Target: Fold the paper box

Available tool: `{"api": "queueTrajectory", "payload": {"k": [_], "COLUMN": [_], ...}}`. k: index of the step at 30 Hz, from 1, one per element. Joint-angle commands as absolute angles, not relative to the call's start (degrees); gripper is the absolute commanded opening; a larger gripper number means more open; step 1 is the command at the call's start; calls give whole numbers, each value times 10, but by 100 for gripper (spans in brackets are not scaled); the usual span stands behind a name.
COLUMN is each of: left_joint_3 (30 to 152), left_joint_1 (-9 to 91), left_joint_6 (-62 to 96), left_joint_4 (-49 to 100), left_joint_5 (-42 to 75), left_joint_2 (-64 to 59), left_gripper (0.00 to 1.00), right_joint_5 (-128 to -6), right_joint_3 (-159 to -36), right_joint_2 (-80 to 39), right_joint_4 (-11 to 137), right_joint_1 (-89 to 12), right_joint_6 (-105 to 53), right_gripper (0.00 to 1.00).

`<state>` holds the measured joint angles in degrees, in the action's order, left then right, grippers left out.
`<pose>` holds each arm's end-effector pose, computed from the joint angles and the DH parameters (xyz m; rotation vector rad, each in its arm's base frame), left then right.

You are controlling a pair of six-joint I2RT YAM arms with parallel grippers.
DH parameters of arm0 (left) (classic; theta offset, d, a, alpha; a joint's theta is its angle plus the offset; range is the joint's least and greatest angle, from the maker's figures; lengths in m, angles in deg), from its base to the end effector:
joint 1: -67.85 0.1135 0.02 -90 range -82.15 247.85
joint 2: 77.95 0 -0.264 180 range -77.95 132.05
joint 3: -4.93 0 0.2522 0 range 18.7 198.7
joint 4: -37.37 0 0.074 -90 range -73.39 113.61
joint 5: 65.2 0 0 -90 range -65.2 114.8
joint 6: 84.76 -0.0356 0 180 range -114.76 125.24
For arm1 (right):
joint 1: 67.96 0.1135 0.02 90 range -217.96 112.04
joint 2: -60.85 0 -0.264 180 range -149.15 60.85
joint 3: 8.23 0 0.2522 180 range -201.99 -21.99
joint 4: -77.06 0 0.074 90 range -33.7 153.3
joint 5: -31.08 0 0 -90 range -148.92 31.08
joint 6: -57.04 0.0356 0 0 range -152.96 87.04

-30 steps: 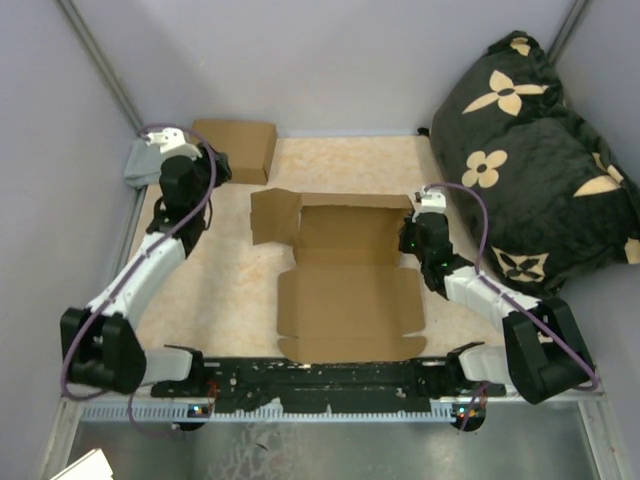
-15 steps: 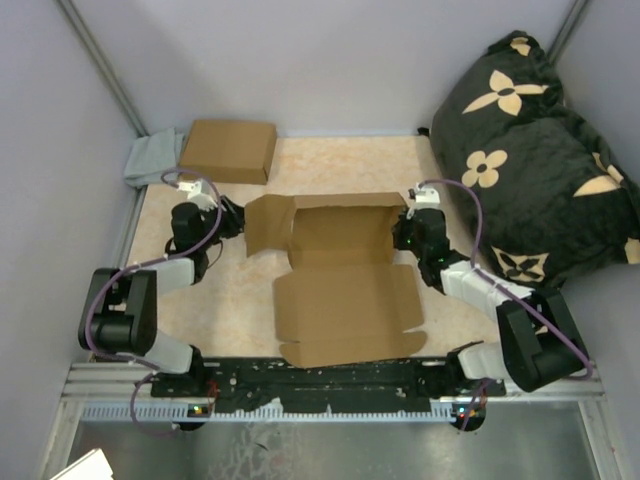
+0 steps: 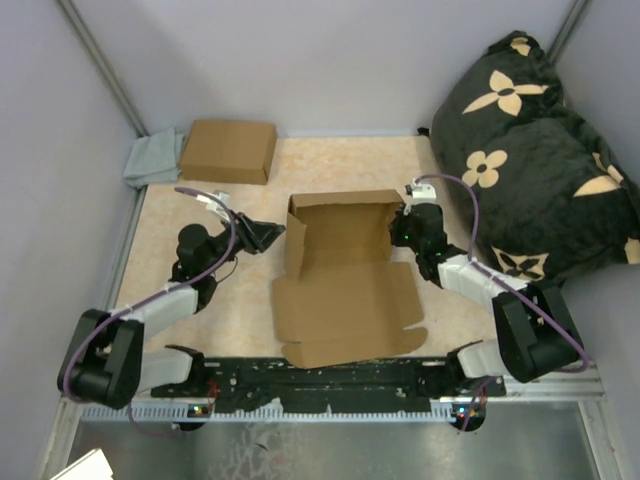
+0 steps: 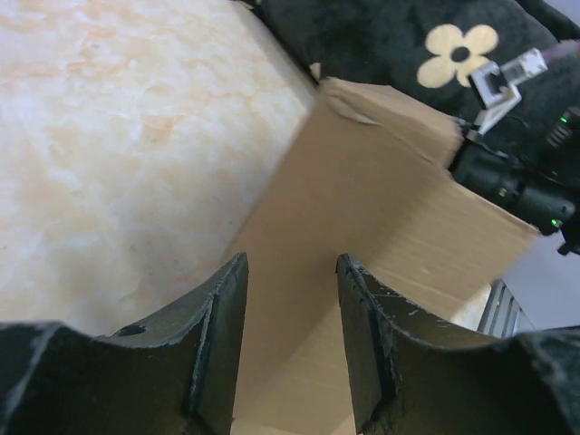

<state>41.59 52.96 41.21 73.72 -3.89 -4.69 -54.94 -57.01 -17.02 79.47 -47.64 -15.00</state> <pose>0.2388 -0.0812 0.2155 0.1099 1.6791 -1.0738 0.2660 0.0959 0.1998 0.0017 2.0530 0.3476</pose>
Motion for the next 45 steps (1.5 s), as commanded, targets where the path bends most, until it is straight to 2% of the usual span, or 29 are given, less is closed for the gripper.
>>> {"api": "queueTrajectory", "payload": {"k": [1, 5, 17, 34, 40, 45], "left_joint_3": [417, 408, 463, 588, 609, 654], "left_joint_1": [489, 464, 398, 290, 253, 216], "left_joint_6": [342, 312, 272, 227, 221, 224], "left_joint_4": [611, 575, 557, 430, 432, 397], "left_joint_5": [13, 43, 120, 409, 502, 627], "left_joint_2": [-125, -154, -88, -13, 14, 71], "left_gripper": [50, 51, 51, 51, 51, 45], "right_joint_5": [-556, -559, -563, -546, -538, -512], "right_joint_3": [-585, -585, -581, -532, -532, -533], "right_joint_2": [-179, -177, -161, -122, -119, -111], "right_joint_4": [761, 765, 757, 778, 777, 771], "right_joint_1": [-481, -481, -481, -475, -467, -446], "right_joint_6": [-158, -158, -161, -140, -140, -135], "right_gripper": [1, 1, 1, 1, 1, 1]}}
